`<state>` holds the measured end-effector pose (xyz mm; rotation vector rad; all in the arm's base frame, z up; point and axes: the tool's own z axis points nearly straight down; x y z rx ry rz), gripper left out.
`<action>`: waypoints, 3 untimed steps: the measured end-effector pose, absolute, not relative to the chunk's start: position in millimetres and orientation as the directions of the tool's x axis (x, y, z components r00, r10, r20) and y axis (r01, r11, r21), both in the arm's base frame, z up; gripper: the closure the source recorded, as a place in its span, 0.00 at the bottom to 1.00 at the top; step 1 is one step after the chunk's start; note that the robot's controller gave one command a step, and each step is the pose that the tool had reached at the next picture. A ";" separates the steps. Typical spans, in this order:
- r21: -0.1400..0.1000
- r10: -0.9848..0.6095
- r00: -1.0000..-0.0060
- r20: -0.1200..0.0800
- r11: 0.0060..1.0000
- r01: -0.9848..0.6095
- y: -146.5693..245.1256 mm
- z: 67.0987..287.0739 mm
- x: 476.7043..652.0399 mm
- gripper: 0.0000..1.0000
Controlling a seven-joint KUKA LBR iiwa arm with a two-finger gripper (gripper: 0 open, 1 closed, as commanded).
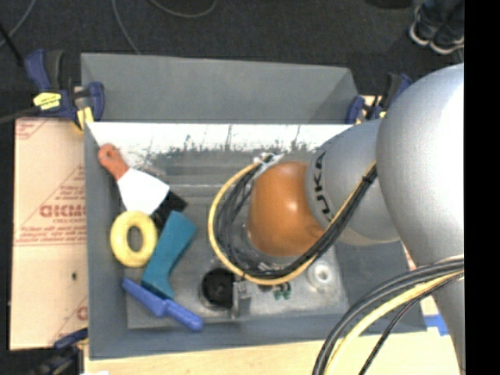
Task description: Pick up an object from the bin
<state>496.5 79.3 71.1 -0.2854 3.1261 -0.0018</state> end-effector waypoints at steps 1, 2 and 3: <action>-0.003 -0.188 -0.982 -0.027 0.982 -0.188 102.1 73.4 480.6 1.00; -0.003 -0.188 -0.982 -0.027 0.982 -0.188 102.1 73.4 480.6 1.00; -0.004 -0.208 -0.978 -0.021 0.978 -0.208 109.9 70.7 488.5 1.00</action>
Offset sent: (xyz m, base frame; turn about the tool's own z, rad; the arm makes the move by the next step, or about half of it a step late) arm 0.0000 0.0000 0.0000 0.0000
